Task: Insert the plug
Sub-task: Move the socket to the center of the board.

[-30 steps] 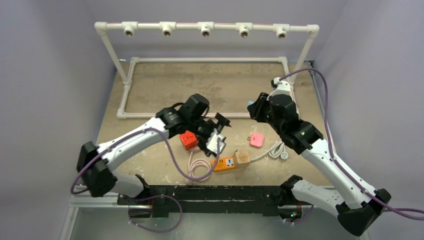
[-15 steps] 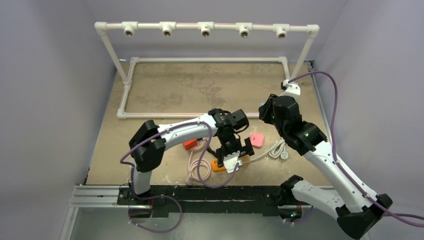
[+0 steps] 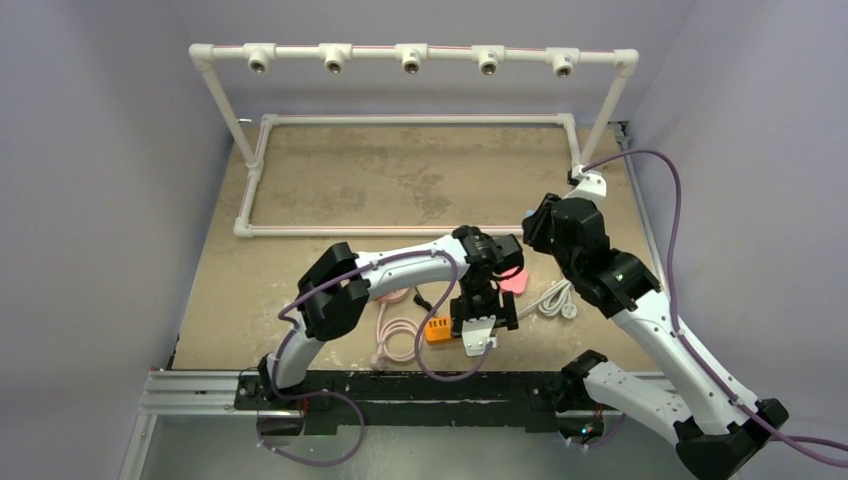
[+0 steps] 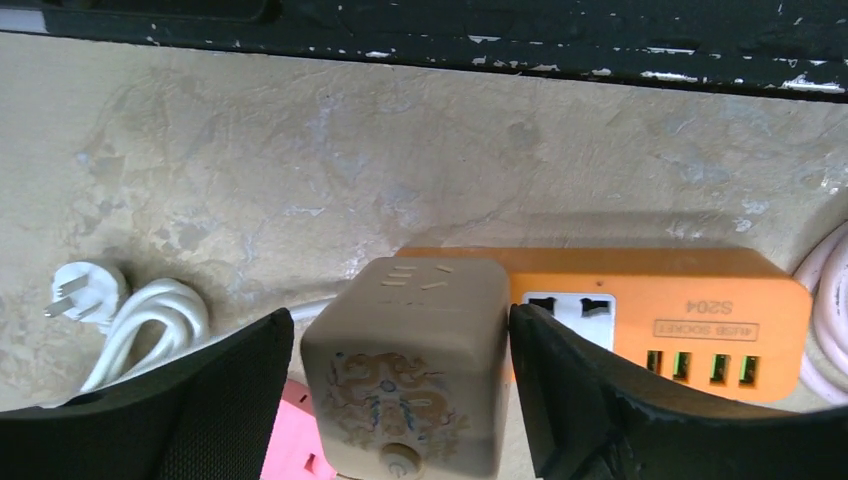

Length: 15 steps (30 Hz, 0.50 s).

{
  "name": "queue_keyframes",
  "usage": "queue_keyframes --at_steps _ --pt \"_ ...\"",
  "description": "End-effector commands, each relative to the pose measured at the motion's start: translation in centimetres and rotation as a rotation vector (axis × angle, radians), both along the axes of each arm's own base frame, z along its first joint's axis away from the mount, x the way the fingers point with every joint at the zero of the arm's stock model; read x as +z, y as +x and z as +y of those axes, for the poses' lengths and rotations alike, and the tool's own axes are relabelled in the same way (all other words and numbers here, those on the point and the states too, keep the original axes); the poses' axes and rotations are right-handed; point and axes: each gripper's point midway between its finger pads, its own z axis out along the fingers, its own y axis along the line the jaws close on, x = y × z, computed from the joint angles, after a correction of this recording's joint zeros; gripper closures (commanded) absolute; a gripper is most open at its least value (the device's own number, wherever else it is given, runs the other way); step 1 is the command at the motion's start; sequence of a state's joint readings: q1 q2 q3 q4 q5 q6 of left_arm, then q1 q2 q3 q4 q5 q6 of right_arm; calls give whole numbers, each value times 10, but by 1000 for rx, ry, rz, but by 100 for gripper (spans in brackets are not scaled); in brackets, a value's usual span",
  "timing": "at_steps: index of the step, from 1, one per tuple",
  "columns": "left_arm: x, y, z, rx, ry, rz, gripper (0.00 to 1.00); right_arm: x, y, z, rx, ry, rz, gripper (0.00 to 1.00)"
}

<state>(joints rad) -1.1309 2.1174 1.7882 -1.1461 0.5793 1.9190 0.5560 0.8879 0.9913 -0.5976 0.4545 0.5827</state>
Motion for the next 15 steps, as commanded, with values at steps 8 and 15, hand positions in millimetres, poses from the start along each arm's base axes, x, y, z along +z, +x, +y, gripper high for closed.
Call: queue_keyframes --at_steps 8,15 --pt "-3 27 2 301 94 -62 60 13 -1 -5 24 -15 -91 100" --pt "-9 54 42 585 149 18 67 22 -1 -4 88 -23 -242 100"
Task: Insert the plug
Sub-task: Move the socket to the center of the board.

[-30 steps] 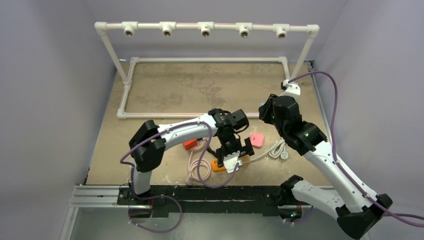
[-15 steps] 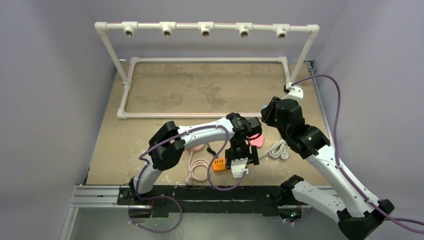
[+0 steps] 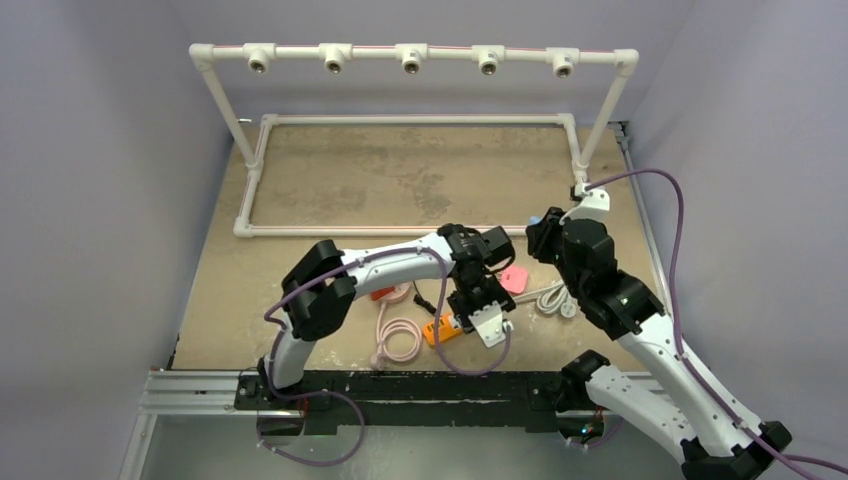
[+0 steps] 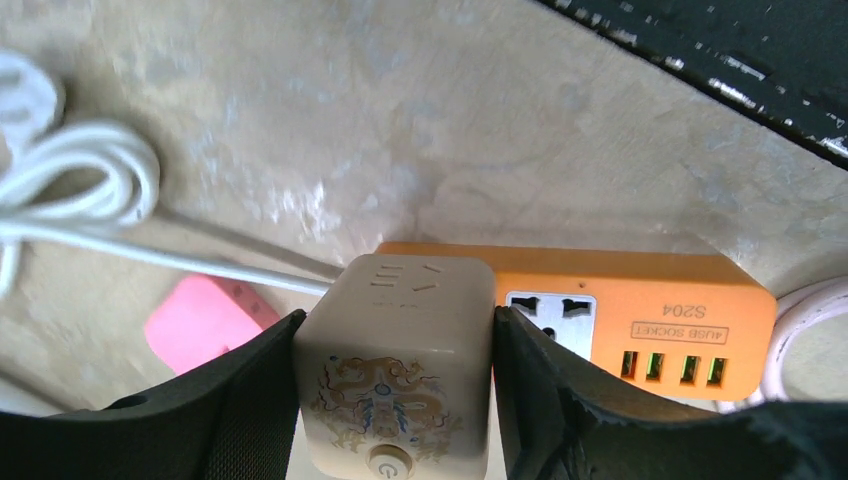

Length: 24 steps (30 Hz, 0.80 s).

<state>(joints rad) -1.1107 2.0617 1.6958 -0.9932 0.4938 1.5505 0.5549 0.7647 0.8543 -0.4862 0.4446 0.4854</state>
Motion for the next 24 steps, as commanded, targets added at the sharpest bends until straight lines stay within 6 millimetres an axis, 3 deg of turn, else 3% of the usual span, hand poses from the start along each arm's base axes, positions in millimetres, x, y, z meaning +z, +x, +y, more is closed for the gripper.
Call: queue_keyframes --at_steps 1,7,12,19,24 --pt "-7 32 40 280 77 35 67 31 7 4 54 6 -170 100" --pt "-17 63 69 558 121 144 77 31 10 16 146 -45 -202 100" --pt "-12 88 82 722 12 262 77 22 8 29 237 -61 -235 100" --pt "-4 94 95 806 -96 429 78 24 1 44 363 -95 -297 100" --pt "-11 103 102 850 -102 493 77 13 -2 65 473 -74 -275 100"
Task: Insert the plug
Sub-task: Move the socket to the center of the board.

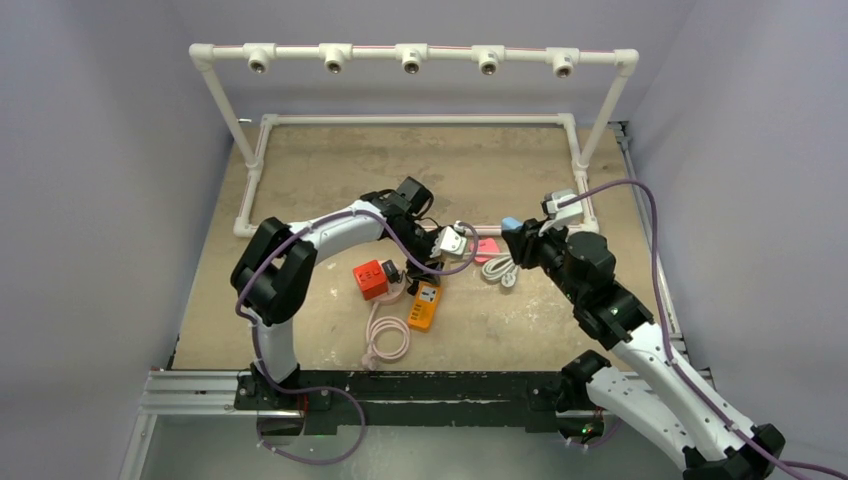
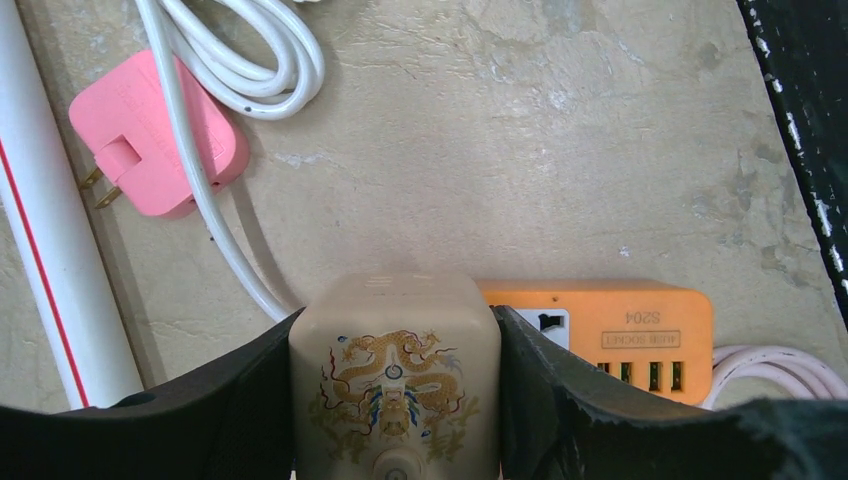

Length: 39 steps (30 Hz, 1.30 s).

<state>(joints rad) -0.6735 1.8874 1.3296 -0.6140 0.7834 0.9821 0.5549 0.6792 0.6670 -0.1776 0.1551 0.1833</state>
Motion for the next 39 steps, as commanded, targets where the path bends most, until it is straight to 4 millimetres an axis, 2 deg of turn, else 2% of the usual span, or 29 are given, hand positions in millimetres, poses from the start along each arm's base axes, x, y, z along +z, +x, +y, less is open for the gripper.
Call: queue_keyframes --at_steps 1,6,11,16,23,26,29,34,39 --pt "-11 2 13 46 18 78 77 15 0 26 137 43 -72 100" --pt "-18 6 21 -7 61 -7 76 6 4 43 192 106 -84 100" --pt "-12 5 26 4 39 -10 74 -8 2 62 290 125 -72 100" --pt "-3 8 31 57 -32 54 73 -42 -6 81 435 97 -15 100" --pt "-5 7 47 32 -55 64 72 -77 -4 90 578 116 70 100" --pt "-6 5 55 2 -67 68 71 -85 -2 96 630 140 68 100" --pt "-5 0 58 -42 -87 65 70 -91 -9 106 732 144 17 100" --pt "-10 -3 60 -58 -89 75 69 -105 -14 111 806 125 -16 100" --pt "-13 -5 61 -83 -92 75 69 -117 -3 112 794 83 -31 100"
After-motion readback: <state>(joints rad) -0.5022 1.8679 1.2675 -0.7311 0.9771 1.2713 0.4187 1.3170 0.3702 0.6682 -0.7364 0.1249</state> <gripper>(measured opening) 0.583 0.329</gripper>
